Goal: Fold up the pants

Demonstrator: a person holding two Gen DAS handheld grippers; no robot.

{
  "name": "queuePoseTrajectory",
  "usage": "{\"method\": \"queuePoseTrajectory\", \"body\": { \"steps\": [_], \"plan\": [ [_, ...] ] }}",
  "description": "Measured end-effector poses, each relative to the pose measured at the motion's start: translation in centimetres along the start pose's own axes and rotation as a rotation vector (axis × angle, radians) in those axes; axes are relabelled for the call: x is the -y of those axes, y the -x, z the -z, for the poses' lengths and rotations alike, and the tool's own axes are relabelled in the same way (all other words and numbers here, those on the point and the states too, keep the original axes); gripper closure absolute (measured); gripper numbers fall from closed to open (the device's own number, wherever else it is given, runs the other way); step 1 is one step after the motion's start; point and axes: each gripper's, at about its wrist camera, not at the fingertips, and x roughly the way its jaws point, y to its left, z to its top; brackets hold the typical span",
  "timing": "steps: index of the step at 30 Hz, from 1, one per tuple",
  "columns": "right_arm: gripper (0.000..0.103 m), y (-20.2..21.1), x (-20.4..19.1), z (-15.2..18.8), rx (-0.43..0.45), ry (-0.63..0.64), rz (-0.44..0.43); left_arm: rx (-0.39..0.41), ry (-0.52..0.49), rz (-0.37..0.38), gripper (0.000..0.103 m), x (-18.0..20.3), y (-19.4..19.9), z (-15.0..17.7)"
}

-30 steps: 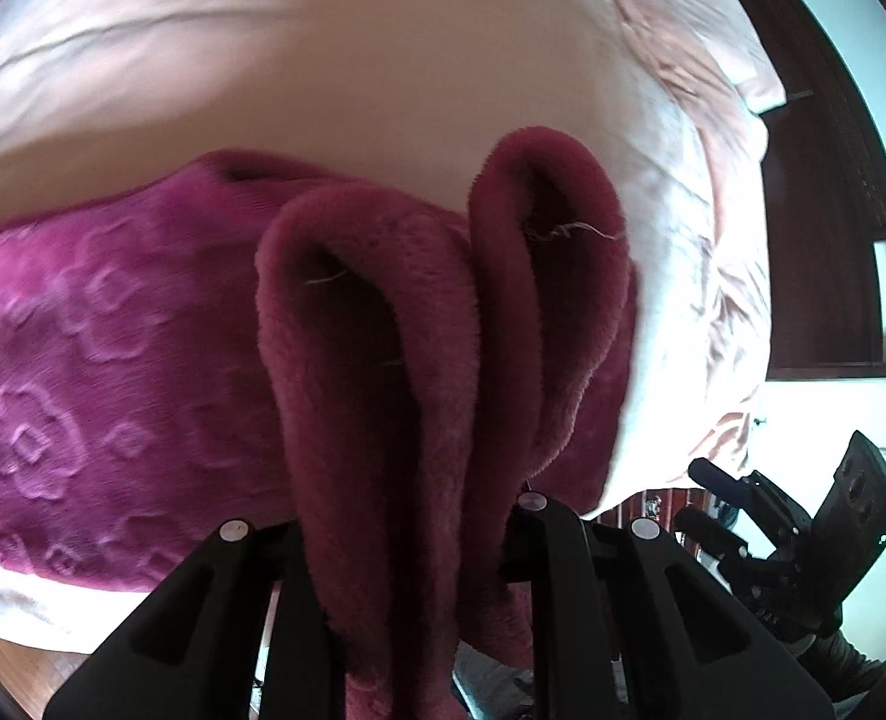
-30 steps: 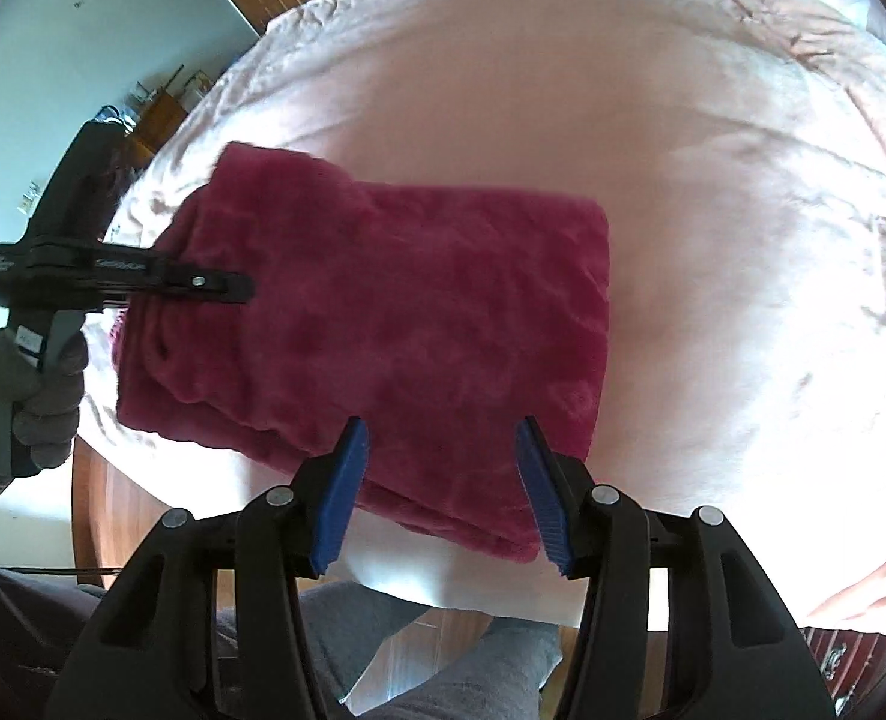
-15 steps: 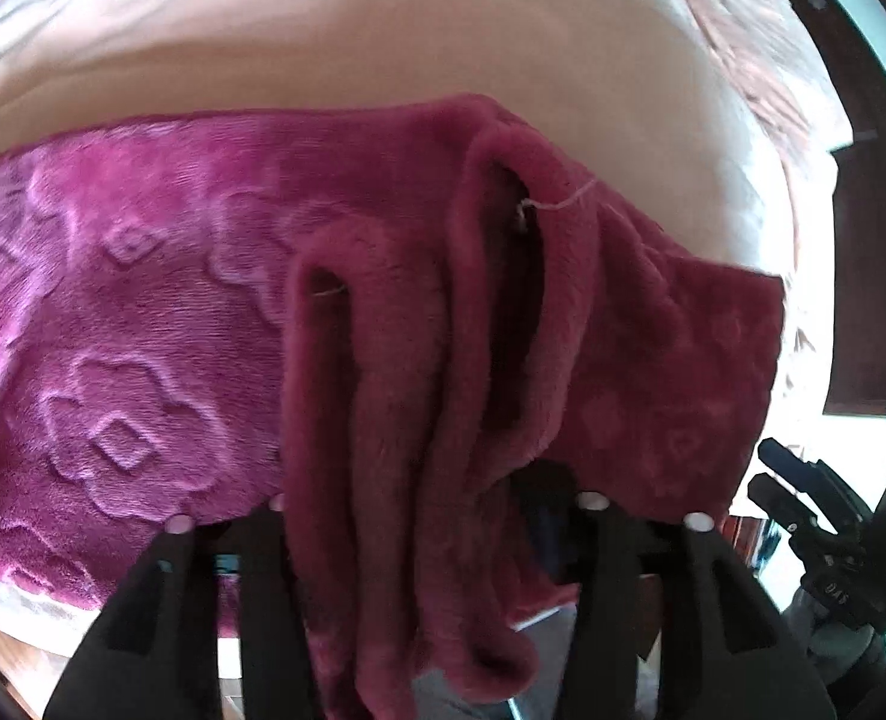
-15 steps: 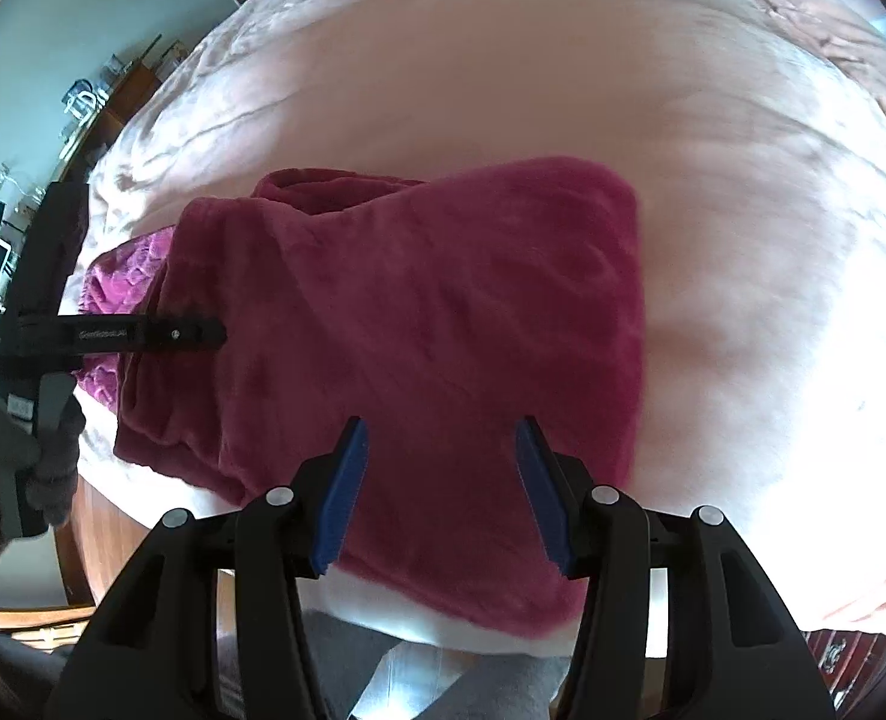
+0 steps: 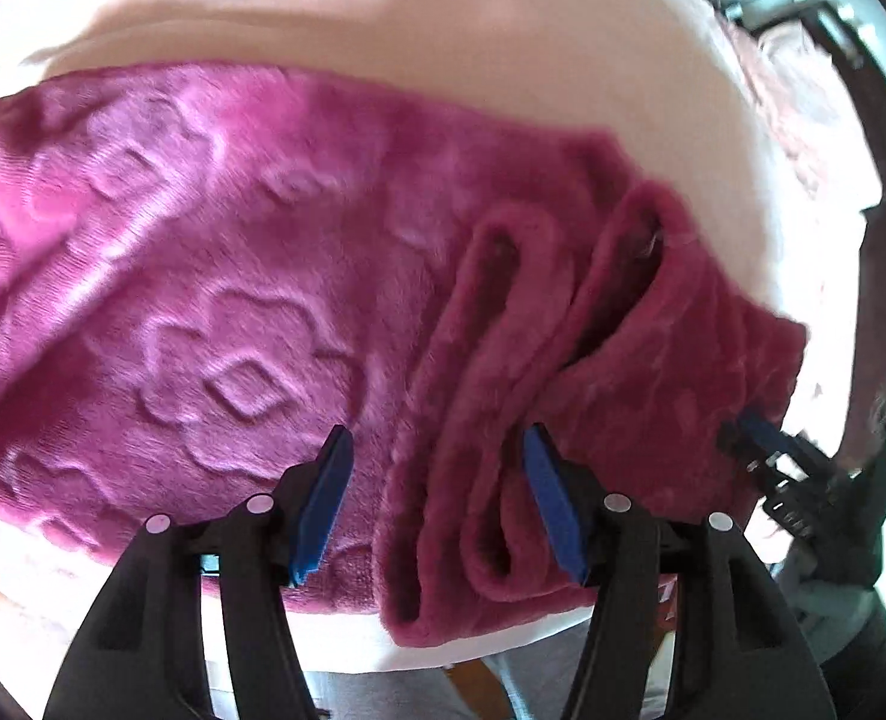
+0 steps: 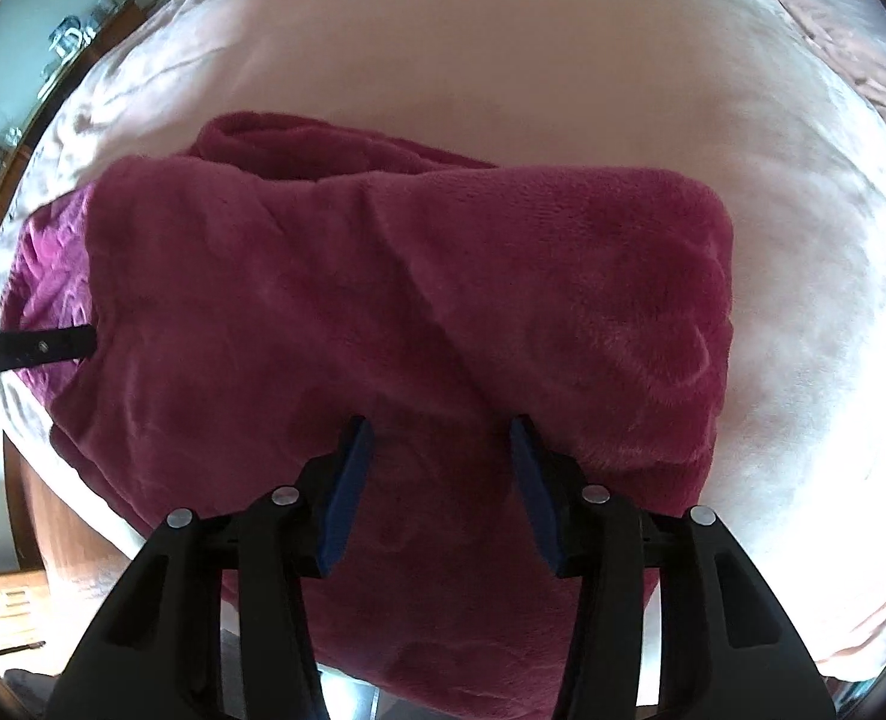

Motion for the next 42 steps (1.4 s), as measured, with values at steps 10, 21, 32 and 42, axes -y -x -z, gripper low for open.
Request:
{"method": "queuePoseTrajectory", "body": {
  "steps": [10, 21, 32, 42],
  "plan": [
    [0.055, 3.5, -0.4, -2.5, 0.064, 0.065, -0.062, 0.072, 0.062, -0.114, 0.044, 1.8, 0.7, 2.8],
    [0.053, 1.4, 0.4, -3.2, 0.002, 0.177, -0.09, 0.157, 0.236, -0.165, 0.044, 3.0, 2.1, 9.1],
    [0.053, 4.4, -5.7, -4.8, 0.076, 0.311, -0.179, 0.305, 0.475, -0.116, 0.04, -5.1, 9.6, 15.3],
    [0.053, 2.6, -12.1, -4.9, 0.037, 0.265, -0.153, 0.4, 0.604, -0.081, 0.024, -18.2, 14.1, 12.1]
  ]
}}
